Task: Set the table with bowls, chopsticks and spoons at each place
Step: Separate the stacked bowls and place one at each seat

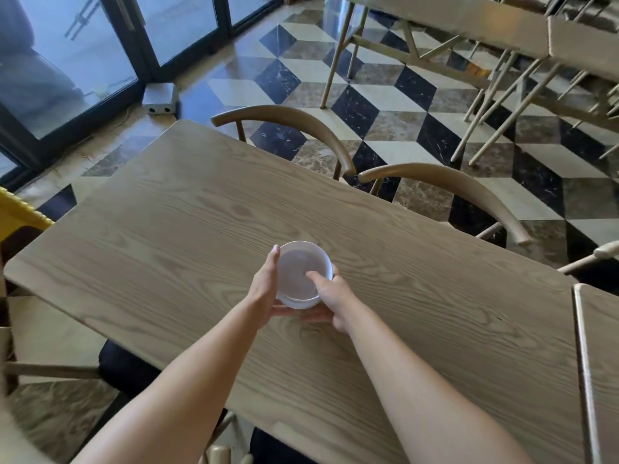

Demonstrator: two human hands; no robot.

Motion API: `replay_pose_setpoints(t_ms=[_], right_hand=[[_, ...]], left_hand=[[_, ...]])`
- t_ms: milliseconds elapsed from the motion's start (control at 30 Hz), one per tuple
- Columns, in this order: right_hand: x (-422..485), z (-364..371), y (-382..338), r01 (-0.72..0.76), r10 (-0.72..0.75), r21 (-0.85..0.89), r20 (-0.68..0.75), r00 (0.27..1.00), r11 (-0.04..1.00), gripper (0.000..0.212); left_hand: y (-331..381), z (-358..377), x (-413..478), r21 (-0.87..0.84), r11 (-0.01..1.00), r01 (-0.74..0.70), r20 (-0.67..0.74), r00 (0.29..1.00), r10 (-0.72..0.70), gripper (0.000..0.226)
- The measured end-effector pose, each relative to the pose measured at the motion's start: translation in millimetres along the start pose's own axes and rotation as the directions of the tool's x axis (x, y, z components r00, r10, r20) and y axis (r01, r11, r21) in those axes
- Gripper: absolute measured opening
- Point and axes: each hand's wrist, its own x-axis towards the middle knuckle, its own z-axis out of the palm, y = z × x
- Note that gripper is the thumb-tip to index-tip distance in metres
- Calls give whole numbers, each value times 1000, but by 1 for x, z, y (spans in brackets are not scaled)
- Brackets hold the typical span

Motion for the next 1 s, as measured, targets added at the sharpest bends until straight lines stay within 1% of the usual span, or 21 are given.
replay_pose_setpoints(t_ms=[67, 133, 200, 233, 300, 367, 400, 433, 500, 567, 600, 633, 667, 700, 733, 767, 833, 867, 933, 1000], right_hand=[[-5, -2, -3, 23, -26, -139, -18, 999, 990, 40], [-12, -5, -8, 33, -48, -260, -52, 997, 965, 35], [-19, -10, -12, 27, -77, -387, -116, 990, 922, 34], [-22, -12, -14, 25, -110, -451, -164, 980, 892, 32], [-24, -11, -17, 42, -211, -559, -241, 947, 828, 19], [-28, -8, -22, 67, -302, -655, -253, 919, 753, 11], [-28, -6, -24, 78, -335, -686, -250, 909, 723, 11], [-30, -4, -28, 89, -357, -704, -243, 902, 705, 13], [-33, 0, -35, 120, -390, -710, -230, 892, 694, 19], [-40, 0, -41, 181, -414, -651, -223, 883, 737, 13], [-44, -3, -42, 222, -426, -593, -228, 876, 774, 12], [-50, -8, -41, 252, -427, -529, -239, 872, 810, 12], [-55, -15, -39, 276, -421, -464, -243, 874, 842, 12], [-62, -23, -35, 286, -408, -411, -246, 879, 866, 11], [-67, -33, -29, 290, -399, -377, -251, 882, 879, 9], [-71, -44, -21, 282, -386, -361, -261, 885, 889, 7], [-76, -66, 1, 243, -350, -345, -293, 890, 906, 10], [-79, -78, 15, 208, -321, -346, -311, 894, 915, 13], [-83, -102, 44, 123, -250, -343, -356, 900, 931, 17], [-92, -121, 69, 53, -187, -325, -397, 899, 944, 17]], left_hand=[[4, 2, -7, 51, 999, 5, -26, 1000, -4, 59], [7, 1, -13, 110, 994, 12, -45, 999, -8, 61], [9, -2, -20, 150, 989, -4, -44, 999, 11, 64], [7, -4, -23, 168, 985, -29, -48, 998, 38, 64], [0, -9, -27, 202, 974, -103, -76, 990, 121, 66], [-14, -17, -32, 266, 947, -179, -146, 964, 223, 71], [-25, -22, -32, 340, 917, -210, -182, 942, 284, 73], [-37, -27, -33, 435, 871, -230, -202, 917, 343, 73], [-61, -36, -38, 611, 762, -215, -206, 886, 415, 67], [-81, -44, -45, 759, 623, -191, -135, 889, 437, 60], [-88, -46, -47, 850, 500, -165, -72, 905, 420, 59], [-95, -48, -46, 935, 323, -144, 5, 918, 396, 60], [-101, -49, -44, 979, 149, -137, 73, 925, 372, 62], [-108, -49, -42, 989, 27, -142, 124, 929, 348, 66], [-115, -47, -39, 989, -34, -147, 150, 933, 327, 70], [-121, -45, -37, 988, -45, -149, 156, 935, 318, 72], [-132, -41, -31, 991, -5, -133, 128, 942, 311, 75], [-138, -39, -28, 993, -10, -117, 114, 942, 315, 77], [-148, -36, -26, 993, -61, -97, 112, 936, 334, 79], [-157, -34, -23, 993, -76, -87, 108, 929, 354, 81]])
